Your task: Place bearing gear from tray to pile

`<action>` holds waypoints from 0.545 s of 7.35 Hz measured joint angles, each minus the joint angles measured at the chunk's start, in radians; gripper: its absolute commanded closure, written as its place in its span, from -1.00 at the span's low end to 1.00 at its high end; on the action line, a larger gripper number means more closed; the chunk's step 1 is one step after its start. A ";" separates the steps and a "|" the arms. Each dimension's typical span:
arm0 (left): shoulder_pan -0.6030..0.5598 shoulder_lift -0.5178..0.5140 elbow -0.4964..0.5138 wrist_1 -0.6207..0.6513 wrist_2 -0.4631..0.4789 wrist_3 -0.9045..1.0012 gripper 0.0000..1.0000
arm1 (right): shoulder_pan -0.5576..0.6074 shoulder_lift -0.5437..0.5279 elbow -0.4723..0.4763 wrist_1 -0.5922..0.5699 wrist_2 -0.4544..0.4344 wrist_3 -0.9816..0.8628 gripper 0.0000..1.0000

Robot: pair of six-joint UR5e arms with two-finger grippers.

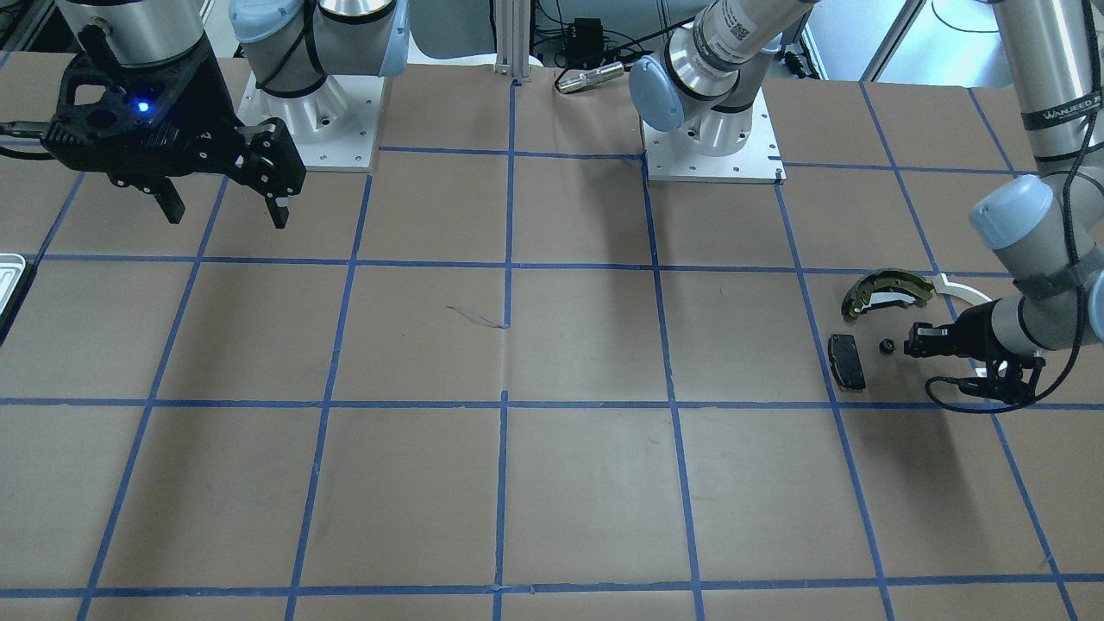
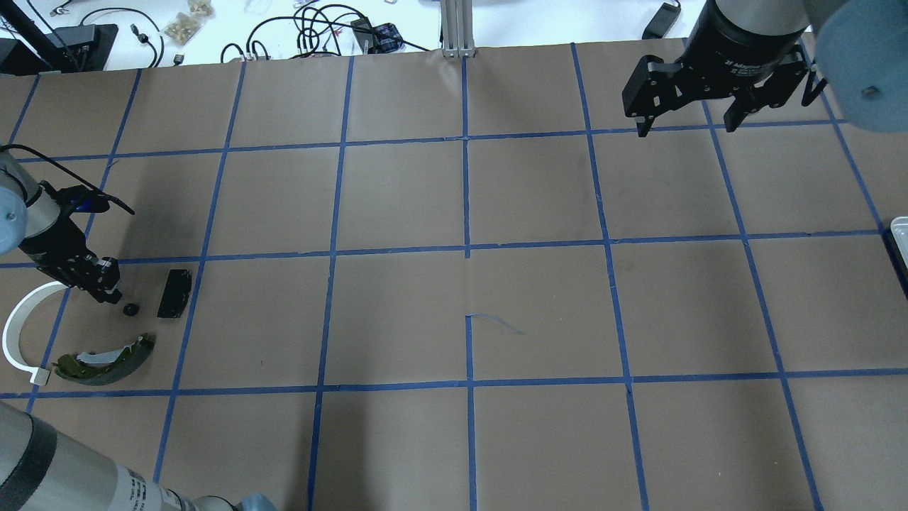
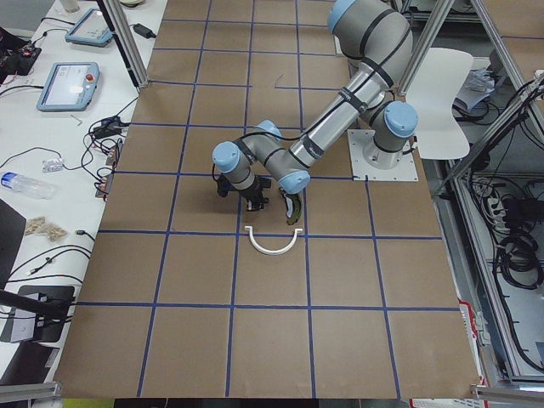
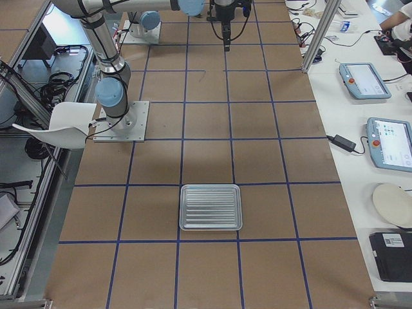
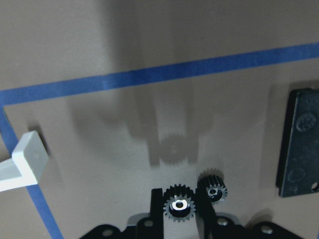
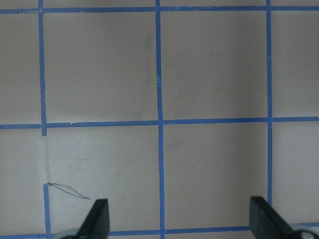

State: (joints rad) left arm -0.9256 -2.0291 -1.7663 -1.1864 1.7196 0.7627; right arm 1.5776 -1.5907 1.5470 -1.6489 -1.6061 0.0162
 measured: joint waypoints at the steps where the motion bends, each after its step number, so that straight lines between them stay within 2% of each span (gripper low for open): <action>1: 0.001 -0.004 -0.003 -0.001 0.000 0.001 1.00 | 0.000 0.000 0.000 0.000 0.000 0.000 -1.00; 2: 0.001 -0.004 -0.006 -0.002 0.000 0.001 0.83 | -0.001 0.000 0.000 0.000 0.000 0.000 -1.00; 3: 0.002 -0.005 -0.008 -0.002 0.000 0.001 -0.05 | -0.001 0.000 -0.001 -0.001 0.000 0.000 -1.00; 4: 0.002 -0.006 -0.011 -0.002 0.002 0.001 -0.10 | -0.001 0.000 -0.001 -0.001 0.000 0.000 -1.00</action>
State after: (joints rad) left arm -0.9236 -2.0346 -1.7769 -1.1887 1.7213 0.7639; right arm 1.5770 -1.5908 1.5465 -1.6497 -1.6057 0.0165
